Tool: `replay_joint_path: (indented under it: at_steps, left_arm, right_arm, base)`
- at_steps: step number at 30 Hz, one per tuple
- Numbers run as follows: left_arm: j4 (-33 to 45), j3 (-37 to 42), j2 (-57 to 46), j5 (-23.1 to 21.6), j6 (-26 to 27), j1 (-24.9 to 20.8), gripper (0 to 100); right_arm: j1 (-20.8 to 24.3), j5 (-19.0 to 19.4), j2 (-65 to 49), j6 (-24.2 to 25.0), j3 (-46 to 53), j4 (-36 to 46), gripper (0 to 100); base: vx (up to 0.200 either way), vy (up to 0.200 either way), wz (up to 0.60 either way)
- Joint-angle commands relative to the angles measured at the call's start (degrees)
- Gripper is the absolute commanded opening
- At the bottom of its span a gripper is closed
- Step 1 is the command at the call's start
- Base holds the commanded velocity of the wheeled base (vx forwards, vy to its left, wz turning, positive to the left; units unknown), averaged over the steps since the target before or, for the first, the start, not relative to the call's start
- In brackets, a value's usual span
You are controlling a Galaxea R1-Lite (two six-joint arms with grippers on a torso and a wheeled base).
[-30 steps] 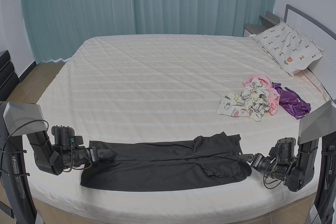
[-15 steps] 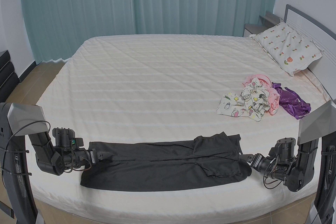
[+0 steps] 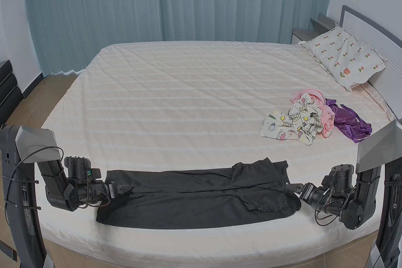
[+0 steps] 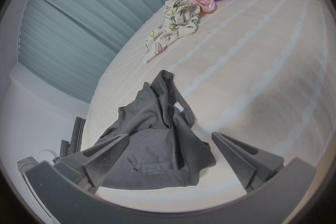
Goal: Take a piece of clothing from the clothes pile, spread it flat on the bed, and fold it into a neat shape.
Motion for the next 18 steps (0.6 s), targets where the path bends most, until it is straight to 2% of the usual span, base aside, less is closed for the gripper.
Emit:
replay_joint_path:
  at_steps: [1,12,18]
  left_arm:
    - [-0.02,0.37,-0.40,-0.09,-0.06,-0.30,100]
    - [0.42,2.31,-5.41,-0.09,-0.23,-1.62,100]
    - [0.06,1.87,-2.68,0.43,0.47,-1.26,100]
  right_arm:
    - [0.03,0.02,0.19,0.00,0.49,-0.96,100]
    - [0.12,0.11,0.46,-0.08,1.45,-2.98,100]
    - [0.12,0.02,0.37,-0.08,1.54,-2.98,100]
  base:
    - [0.000,0.000,0.00]
    - [0.000,0.000,0.00]
    - [0.000,0.000,0.00]
